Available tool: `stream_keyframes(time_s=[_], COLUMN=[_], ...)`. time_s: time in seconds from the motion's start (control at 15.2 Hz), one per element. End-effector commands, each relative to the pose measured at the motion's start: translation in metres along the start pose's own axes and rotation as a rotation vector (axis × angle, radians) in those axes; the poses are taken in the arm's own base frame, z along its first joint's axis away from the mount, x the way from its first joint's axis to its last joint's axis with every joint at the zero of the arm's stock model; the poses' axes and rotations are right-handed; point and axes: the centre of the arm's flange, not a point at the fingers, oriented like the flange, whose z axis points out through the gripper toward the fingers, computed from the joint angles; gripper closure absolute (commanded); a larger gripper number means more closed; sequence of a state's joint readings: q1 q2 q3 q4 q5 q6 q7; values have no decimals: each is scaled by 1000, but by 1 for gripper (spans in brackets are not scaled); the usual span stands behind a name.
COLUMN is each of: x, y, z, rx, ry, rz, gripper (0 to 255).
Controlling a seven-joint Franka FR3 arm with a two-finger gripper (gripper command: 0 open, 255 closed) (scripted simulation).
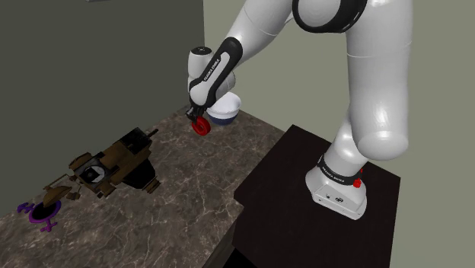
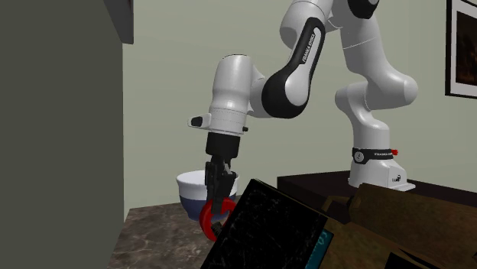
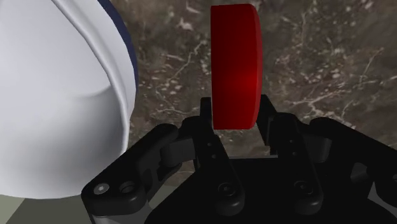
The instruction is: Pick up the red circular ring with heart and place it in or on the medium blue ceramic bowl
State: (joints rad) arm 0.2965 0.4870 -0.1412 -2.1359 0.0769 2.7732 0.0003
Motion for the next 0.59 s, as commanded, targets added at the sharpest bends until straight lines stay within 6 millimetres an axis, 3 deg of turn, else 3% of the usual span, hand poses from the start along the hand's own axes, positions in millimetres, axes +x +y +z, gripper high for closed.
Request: stream_keyframes(time_s=[0.0, 0.4, 0.53], x=[0, 0, 1], y=[0, 0, 0], z=[0, 0, -10], rx=[0, 0, 0], ry=[-1, -1, -1], rz=[0, 0, 0], gripper=[255, 255, 255])
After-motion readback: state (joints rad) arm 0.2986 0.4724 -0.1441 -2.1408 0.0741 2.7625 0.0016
